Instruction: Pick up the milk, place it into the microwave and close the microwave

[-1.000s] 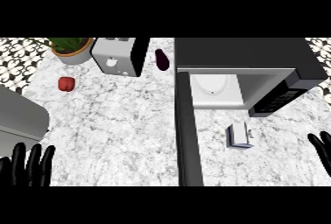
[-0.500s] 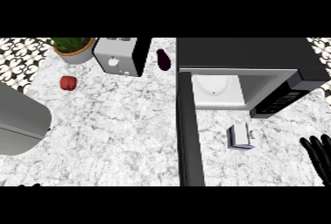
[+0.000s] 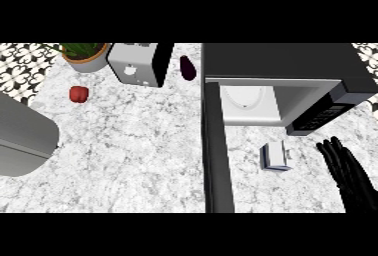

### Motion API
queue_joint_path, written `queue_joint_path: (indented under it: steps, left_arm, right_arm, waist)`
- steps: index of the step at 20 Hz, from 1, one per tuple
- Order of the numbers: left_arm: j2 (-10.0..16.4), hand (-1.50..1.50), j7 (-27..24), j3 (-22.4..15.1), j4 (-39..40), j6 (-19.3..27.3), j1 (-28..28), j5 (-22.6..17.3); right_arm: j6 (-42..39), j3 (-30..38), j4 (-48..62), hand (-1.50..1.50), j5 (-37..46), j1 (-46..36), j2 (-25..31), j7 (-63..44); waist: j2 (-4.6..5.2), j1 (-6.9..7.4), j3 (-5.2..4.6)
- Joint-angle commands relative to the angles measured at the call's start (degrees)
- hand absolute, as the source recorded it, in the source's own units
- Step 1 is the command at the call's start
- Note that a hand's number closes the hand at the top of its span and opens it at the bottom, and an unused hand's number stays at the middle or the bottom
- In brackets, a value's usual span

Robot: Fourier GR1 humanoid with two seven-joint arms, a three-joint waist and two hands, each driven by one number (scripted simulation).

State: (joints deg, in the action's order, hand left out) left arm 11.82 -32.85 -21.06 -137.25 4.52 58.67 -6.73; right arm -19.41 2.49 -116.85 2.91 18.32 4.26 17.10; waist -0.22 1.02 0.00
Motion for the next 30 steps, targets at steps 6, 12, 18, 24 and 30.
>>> queue_joint_path:
  steps: [6, 12, 18, 24, 30]
  left_arm:
    - [2.9, -1.5, -9.8, 3.5, 2.1, -4.8, 7.2, -3.7]
    - [3.6, -1.5, -13.2, 3.3, 2.0, -5.9, 12.3, -3.3]
    - [5.2, -1.5, -18.0, 6.4, 4.5, -9.7, 13.7, -6.2]
    - [3.5, -1.5, -13.7, 5.3, 4.0, -7.0, 10.2, -4.6]
    - [4.5, -1.5, -17.7, 5.9, 3.0, -9.6, 15.0, -5.1]
  right_arm:
    - [2.2, 1.6, 15.3, -1.5, 7.0, -6.9, 1.3, 6.6]
    - [6.4, 2.7, 22.4, -1.5, 9.9, -10.3, 0.3, 10.6]
    - [10.7, 6.1, 37.1, -1.5, 12.4, -18.1, 1.2, 15.7]
    - [10.2, 6.6, 47.2, -1.5, 13.9, -22.1, 3.9, 20.4]
    - [9.0, 5.8, 58.1, -1.5, 14.8, -25.0, 4.4, 27.1]
  waist:
    - [0.05, 0.16, 0.01]
    - [0.06, 0.01, 0.04]
    - [0.09, 0.44, 0.04]
    - [0.29, -0.23, 0.06]
    - [0.22, 0.17, 0.07]
